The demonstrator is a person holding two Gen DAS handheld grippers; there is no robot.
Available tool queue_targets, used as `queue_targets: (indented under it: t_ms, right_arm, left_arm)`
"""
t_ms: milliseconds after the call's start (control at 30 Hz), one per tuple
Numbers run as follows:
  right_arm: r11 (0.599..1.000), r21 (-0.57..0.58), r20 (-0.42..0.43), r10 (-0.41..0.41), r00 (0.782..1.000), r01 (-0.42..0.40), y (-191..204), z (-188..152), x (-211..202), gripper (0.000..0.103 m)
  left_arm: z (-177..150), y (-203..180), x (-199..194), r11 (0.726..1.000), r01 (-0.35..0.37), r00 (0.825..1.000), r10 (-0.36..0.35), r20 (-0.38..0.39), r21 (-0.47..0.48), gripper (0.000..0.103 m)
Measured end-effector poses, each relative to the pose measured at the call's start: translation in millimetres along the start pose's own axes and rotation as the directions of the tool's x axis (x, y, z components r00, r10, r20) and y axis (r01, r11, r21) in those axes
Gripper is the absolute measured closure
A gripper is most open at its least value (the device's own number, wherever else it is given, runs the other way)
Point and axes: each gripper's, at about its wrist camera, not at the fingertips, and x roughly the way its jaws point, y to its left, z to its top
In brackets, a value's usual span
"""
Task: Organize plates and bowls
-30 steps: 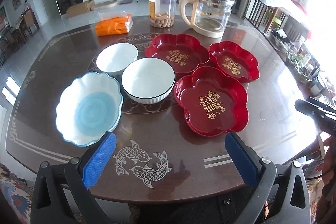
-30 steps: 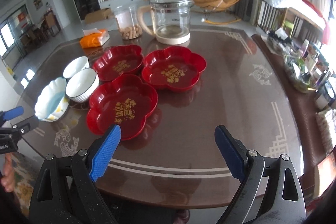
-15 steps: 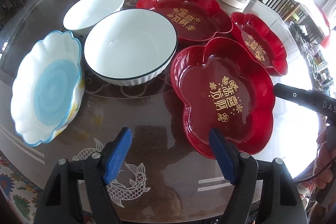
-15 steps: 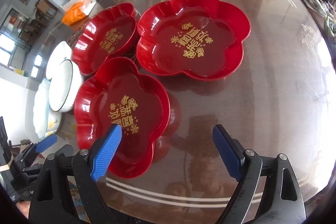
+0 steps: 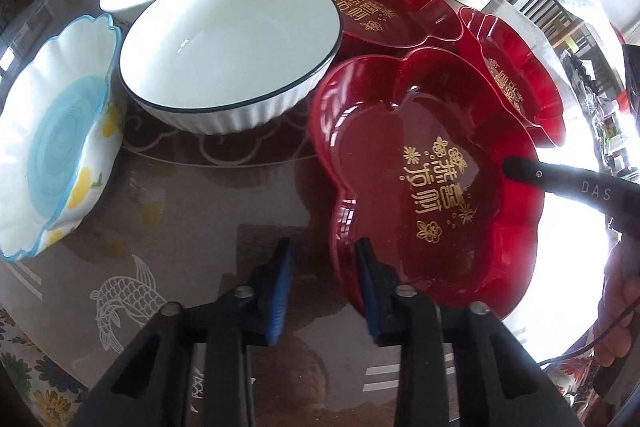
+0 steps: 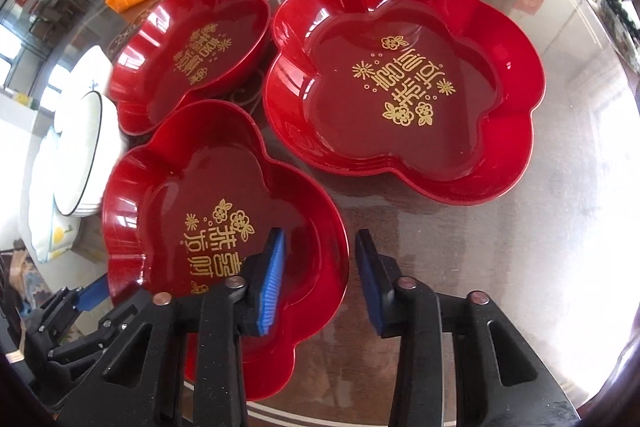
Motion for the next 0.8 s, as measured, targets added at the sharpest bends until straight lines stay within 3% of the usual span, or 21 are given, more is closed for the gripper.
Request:
queue_targets:
  t_ms: [33,67,200,367,500,800]
  right_arm:
    - [1.0,0.0,0.002,-0.002,1.0,0.002,-1,-1,0,0.091]
    - [1.0,0.004,0.002,0.007,1.0,-0.007,-3,-2,-1,0.093]
    - [0.999,0.007,0.024,0.032,0.999,-0.032,-6,-15,-14,0.094]
    - [0.998,-0.009,0.091,0.071,0.993,-0.07,-7,-45,-61,0.094]
    - [0.997,0.008,0.114,0.071,0.991,-0.072,-25,-77,-92,0.094]
    - [0.992,0.125,0.076,0.004,0.997,-0.013,-79,-119,-81,0.093]
  left_arm:
    - [-1,-2,-1,1.0,0.02,1.0,-0.02,0.0,0.002,0.092]
    - [-2,-4,-3,1.0,0.014,1.0,-0.014,0.002,0.006,0.093]
    - [-15,-10,-21,0.999,0.029,0.999,-0.03,0.032,0.031,0.093]
    - [-34,-30,-66,0.992,0.077,0.993,-0.086,0.085,0.101,0.092]
    - [-53,-57,-80,0.981,0.103,0.989,-0.119,0.089,0.165,0.092]
    - [-76,-109,-34,0.956,0.076,0.995,-0.091,0.039,0.283,0.092]
